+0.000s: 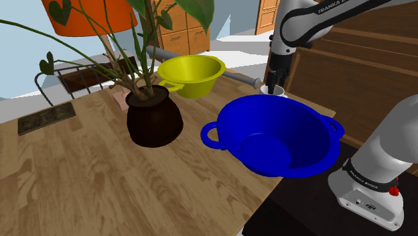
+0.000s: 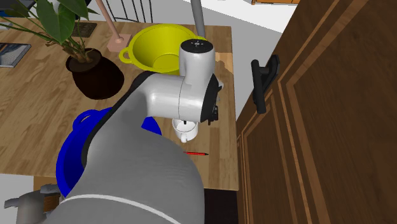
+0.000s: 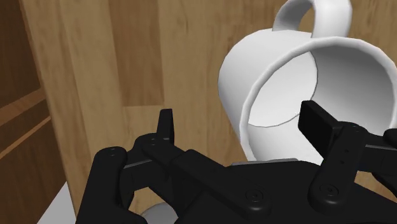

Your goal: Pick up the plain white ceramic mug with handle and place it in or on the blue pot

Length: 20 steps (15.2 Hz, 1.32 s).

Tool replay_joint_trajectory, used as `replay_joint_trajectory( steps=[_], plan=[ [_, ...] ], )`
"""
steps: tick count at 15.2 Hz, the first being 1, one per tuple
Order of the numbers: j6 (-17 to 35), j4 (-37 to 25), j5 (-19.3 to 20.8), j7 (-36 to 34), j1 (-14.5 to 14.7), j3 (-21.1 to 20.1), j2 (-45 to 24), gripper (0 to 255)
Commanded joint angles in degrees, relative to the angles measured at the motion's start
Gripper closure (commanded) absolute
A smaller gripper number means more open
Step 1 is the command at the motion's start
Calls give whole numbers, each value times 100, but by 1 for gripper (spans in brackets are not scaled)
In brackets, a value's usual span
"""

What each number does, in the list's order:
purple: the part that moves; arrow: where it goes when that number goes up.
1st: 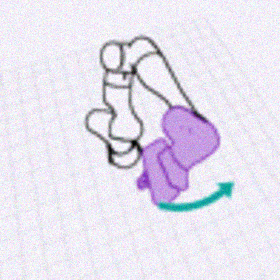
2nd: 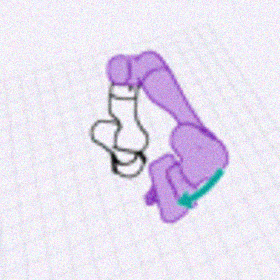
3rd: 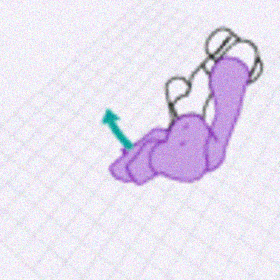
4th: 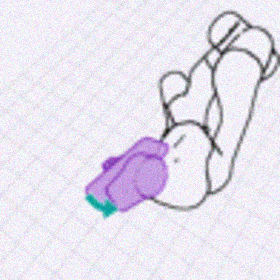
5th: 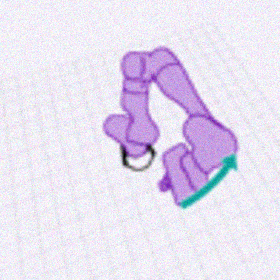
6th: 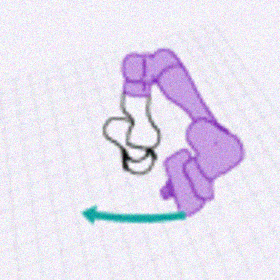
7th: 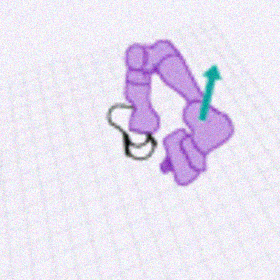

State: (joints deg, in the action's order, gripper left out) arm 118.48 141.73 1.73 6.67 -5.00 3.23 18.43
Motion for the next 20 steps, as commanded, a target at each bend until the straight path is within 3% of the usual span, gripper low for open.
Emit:
replay_joint_trajectory(
  steps=[1, 9, 10, 20],
  plan=[
    [227, 138, -4, -14, 6, -5, -86, 0],
    [225, 138, -4, -14, 6, -5, -85, 0],
    [225, 138, -4, -14, 6, -5, -85, 255],
    [141, 93, -3, -14, 6, -7, -45, 255]
  ],
)
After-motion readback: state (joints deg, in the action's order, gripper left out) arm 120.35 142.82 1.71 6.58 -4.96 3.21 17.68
